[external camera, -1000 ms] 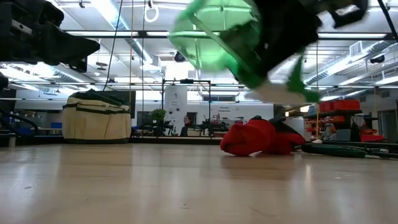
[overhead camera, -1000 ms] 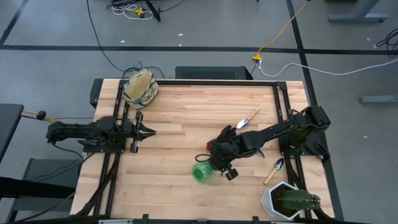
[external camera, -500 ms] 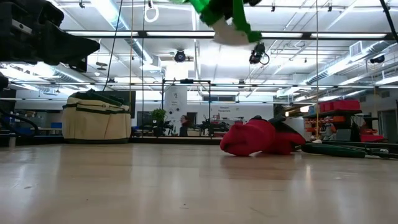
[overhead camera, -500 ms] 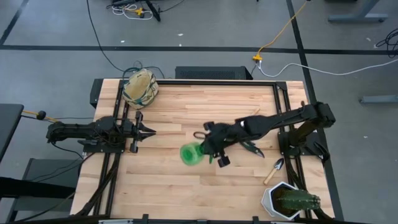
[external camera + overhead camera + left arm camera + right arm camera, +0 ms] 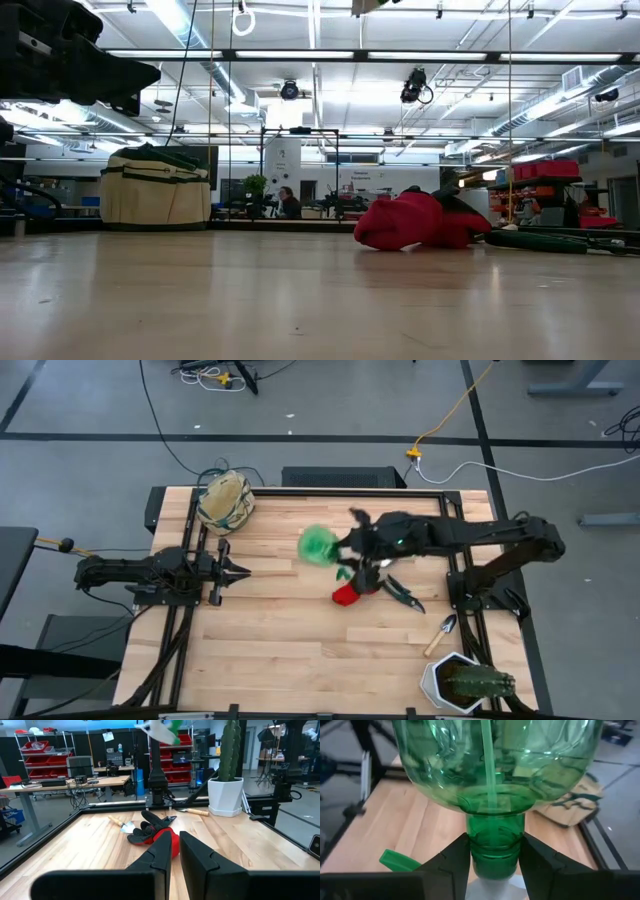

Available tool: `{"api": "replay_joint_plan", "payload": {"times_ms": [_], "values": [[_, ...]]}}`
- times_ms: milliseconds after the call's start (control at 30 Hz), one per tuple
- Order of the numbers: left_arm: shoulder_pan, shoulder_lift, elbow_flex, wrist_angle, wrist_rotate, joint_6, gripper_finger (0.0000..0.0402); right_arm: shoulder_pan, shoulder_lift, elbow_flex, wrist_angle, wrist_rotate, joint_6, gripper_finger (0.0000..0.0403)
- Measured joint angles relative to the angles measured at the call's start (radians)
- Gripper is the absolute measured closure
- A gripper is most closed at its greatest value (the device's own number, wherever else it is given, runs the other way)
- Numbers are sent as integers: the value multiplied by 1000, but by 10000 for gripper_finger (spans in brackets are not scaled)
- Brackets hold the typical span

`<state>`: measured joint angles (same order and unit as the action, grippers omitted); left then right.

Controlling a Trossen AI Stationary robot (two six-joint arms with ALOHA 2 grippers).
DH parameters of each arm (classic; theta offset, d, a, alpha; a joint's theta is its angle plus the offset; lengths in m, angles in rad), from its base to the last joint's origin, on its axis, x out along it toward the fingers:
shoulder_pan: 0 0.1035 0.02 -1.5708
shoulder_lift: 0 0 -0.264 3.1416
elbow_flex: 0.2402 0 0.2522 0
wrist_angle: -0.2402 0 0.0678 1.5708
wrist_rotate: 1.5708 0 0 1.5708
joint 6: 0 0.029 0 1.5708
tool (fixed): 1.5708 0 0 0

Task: Pick & Place Garden tools in Gardening bag
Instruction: Put the green spray bottle into the gardening bag

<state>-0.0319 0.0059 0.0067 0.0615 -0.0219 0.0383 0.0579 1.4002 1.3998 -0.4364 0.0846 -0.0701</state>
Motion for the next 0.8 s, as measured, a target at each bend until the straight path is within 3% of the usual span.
{"api": "replay_joint_plan", "payload": {"times_ms": [433, 800], "values": [[0, 0, 0, 0, 0, 0, 358, -132, -139, 0, 38, 13, 9, 254], [0, 0, 0, 0, 0, 0, 358, -256, -178, -21, 80, -10, -63, 254]]}}
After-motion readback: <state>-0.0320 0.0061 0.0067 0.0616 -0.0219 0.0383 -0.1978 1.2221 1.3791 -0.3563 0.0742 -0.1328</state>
